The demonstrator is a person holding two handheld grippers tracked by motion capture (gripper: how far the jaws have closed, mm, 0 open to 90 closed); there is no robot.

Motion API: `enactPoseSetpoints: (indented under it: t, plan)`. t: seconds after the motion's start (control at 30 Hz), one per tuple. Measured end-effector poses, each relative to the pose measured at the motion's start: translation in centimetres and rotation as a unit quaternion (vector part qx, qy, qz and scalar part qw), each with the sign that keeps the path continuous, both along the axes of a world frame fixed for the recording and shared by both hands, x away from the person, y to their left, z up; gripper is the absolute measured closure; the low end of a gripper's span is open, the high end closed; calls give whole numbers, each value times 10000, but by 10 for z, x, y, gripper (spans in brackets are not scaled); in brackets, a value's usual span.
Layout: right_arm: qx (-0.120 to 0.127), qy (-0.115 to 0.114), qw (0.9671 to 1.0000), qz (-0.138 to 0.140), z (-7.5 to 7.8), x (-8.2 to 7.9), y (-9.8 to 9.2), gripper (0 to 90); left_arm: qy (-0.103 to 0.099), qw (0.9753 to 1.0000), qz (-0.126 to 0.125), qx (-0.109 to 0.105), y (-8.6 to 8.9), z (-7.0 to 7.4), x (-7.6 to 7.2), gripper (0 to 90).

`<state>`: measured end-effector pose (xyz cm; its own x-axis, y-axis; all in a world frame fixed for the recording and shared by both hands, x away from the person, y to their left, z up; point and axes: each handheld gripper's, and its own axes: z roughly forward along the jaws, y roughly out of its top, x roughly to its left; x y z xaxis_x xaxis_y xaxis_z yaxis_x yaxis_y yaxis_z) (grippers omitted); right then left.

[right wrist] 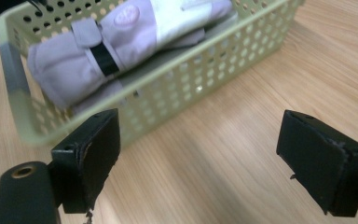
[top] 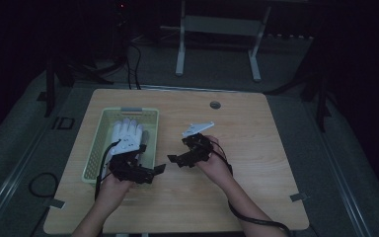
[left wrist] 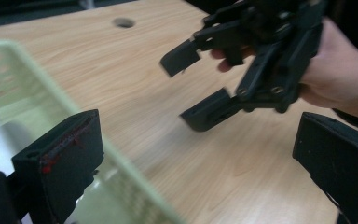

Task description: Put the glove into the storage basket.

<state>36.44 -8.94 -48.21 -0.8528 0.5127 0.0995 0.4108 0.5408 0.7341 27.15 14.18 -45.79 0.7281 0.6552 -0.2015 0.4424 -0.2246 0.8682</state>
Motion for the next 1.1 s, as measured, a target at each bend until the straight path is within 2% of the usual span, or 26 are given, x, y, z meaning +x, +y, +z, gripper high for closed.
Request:
enactPoseSetpoints:
  t: [0.13, 0.2, 0.3, 0.43, 0.47, 0.53, 0.67, 0.8, 0.93, 1.03, 1.1]
  plan:
    - [63, -50, 9999, -82, -6, -6, -20, 135, -58, 9996, -206, -169, -15, 1, -7, 22]
    - [90, -102, 9998, -124, -8, -9, -29, 137, -90, 9991, -375, -199, -23, 1, -11, 22]
    - [146, -131, 9996, -210, -10, -11, -38, 138, -110, 9986, -470, -210, -30, 0, -14, 22]
    - [64, -241, 9995, -208, -16, -18, -56, 137, -61, 9969, -754, -214, -47, -7, -19, 22]
    - [51, -234, 9995, -205, -18, -18, -59, 137, -18, 9961, -852, -241, -50, -9, -20, 22]
    - [49, -242, 9994, -231, -20, -20, -65, 137, -57, 9939, -1061, -279, -57, -15, -21, 22]
    - [66, -253, 9993, -254, -27, -22, -76, 137, 39, 9911, -1310, -210, -70, -30, -22, 22]
    - [35, -328, 9991, -250, -34, -24, -85, 137, 53, 9879, -1545, 85, -85, -41, -24, 22]
    - [-24, -363, 9991, -221, -39, -26, -93, 135, 181, 9859, -1661, 71, -95, -50, -23, 22]
    - [-214, -400, 9988, -198, -45, -28, -99, 132, 185, 9840, -1762, 174, -103, -56, -23, 22]
    - [-225, -416, 9987, -186, -49, -30, -104, 123, 186, 9826, -1837, 192, -108, -60, -24, 21]
